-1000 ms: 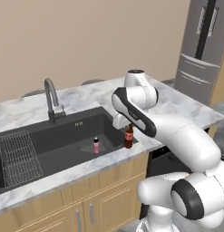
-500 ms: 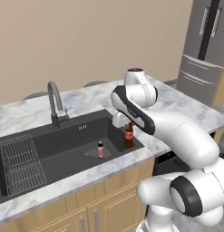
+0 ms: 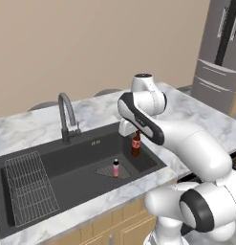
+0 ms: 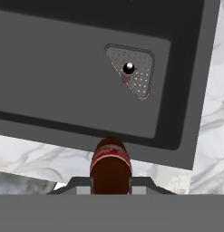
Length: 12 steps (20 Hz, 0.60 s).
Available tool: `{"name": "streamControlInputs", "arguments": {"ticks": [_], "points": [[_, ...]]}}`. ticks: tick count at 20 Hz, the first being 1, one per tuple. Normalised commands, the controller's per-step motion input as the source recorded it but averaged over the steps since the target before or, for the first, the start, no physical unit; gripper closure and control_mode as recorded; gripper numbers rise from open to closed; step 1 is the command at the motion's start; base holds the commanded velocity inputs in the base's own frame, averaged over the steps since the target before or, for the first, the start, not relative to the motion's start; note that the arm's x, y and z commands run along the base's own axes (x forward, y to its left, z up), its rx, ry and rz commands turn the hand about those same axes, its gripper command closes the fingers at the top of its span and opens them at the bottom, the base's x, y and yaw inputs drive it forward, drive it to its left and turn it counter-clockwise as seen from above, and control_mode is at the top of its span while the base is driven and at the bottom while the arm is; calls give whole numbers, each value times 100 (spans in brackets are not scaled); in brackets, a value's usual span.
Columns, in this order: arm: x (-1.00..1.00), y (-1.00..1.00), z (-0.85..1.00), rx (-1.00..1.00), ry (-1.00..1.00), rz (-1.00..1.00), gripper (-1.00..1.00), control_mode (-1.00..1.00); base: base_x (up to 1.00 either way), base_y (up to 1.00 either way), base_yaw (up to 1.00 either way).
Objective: Place the large bottle from the dining counter next to the other large bottle outside the sink, and place the small bottle from the dining counter next to the other small bottle inside the sink.
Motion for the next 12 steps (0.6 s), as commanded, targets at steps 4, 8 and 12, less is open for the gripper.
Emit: {"name": "streamControlInputs", "arguments": {"ticks": [4, 8, 12], "points": [[0, 0, 0, 0, 0, 0, 100, 100, 58, 25, 0], [0, 0, 0, 0, 0, 0, 100, 100, 16, 13, 0], [0, 0, 0, 0, 0, 0, 100, 100, 0, 0, 0]]}}
